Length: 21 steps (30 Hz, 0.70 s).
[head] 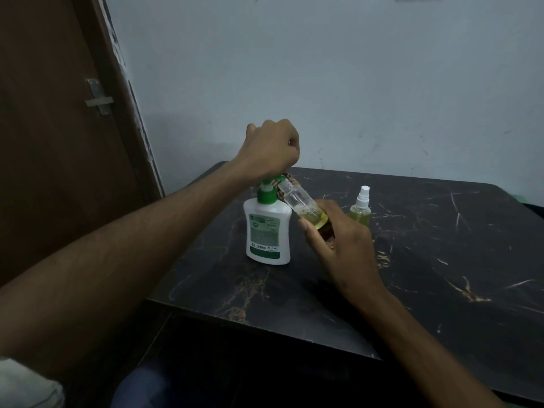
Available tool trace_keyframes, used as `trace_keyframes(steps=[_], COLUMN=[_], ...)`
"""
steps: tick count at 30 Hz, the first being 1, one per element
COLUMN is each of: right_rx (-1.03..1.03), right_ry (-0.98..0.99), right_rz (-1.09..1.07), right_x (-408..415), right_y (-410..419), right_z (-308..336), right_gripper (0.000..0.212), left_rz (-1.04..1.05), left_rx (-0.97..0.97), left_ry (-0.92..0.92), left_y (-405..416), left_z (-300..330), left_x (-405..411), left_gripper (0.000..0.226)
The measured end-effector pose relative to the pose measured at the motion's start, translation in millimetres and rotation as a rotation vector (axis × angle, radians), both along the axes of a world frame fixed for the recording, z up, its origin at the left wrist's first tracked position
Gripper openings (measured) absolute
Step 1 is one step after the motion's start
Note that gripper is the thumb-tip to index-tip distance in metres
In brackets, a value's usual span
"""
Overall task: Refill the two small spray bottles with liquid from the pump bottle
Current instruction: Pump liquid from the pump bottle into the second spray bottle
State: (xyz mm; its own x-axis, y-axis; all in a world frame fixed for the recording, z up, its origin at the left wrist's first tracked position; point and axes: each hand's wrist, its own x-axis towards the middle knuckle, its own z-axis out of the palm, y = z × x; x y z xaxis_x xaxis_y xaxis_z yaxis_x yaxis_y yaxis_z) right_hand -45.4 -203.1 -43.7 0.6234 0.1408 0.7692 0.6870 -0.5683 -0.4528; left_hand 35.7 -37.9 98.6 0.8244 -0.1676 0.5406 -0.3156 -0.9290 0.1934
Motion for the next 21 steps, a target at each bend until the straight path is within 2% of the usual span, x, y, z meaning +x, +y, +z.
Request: trace_keyframes(steps=[21], right_rx=[0.004], right_ry=[-0.003], right_rz=[-0.010], right_x=[-0.7], right_y=[-0.9], right_z=[-0.4], right_gripper=[0.031], left_rz=[-0.044], left_rx=[0.077], left_ry=[-0.023], left_y=[-0.6], left_z=[2.9], left_x=[-1.9], left_gripper=[0.027])
